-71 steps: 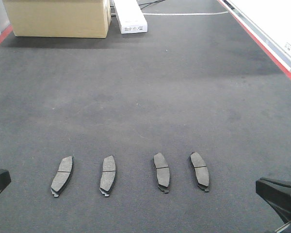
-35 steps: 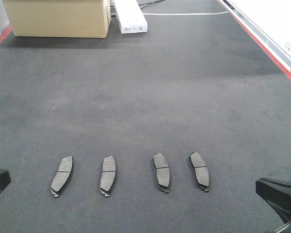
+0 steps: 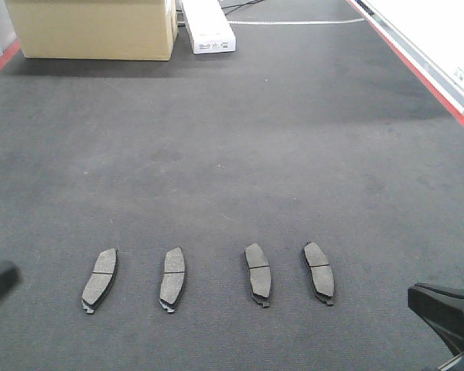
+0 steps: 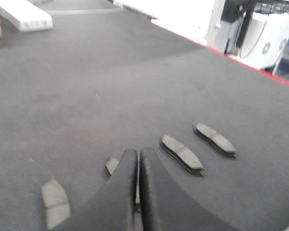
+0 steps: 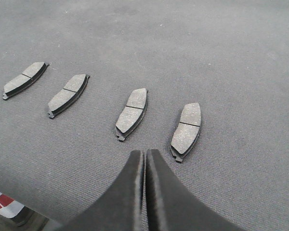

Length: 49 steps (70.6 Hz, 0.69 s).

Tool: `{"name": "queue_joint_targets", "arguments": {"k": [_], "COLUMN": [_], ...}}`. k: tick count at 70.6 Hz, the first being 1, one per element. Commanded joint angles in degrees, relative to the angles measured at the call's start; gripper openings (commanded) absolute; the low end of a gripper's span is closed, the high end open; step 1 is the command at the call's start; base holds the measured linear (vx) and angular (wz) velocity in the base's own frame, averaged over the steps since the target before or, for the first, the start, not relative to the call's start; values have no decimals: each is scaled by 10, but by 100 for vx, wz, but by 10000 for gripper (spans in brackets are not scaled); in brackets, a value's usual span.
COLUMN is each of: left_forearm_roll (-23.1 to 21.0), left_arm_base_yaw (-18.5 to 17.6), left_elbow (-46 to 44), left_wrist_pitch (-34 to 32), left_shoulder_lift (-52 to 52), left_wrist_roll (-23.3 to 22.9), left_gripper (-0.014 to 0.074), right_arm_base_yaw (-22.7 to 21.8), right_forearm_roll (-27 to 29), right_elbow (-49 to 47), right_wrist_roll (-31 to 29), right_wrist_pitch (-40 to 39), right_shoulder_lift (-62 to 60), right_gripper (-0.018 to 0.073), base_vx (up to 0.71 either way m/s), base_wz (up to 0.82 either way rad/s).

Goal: Move and align brake pads A on conveyor

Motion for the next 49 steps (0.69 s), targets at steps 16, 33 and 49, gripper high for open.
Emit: {"name": "queue_joint_targets", "arguments": {"k": [16, 33, 49], "left_forearm_roll": [27, 80, 80], "left_arm_base_yaw": [212, 301, 305], "left_elbow": [73, 154, 228], "left_wrist_pitch": [-33, -34, -81], "left_shoulder_lift": [-204, -269, -270], "left_wrist_roll": [2, 2, 2], "left_gripper": [-6, -6, -6], "right_arm_base_yaw": [-1, -1, -1], "right_forearm_roll": [-4, -4, -4], "right_elbow": [-14, -14, -14], "right_wrist_roll": [-5, -5, -5], "right_wrist_pitch": [-33, -33, -33], "right_shoulder_lift": [0, 0, 0], "right_gripper": [-9, -9, -9], "base_vx": [0, 0, 0], "base_wz": [0, 0, 0]}}
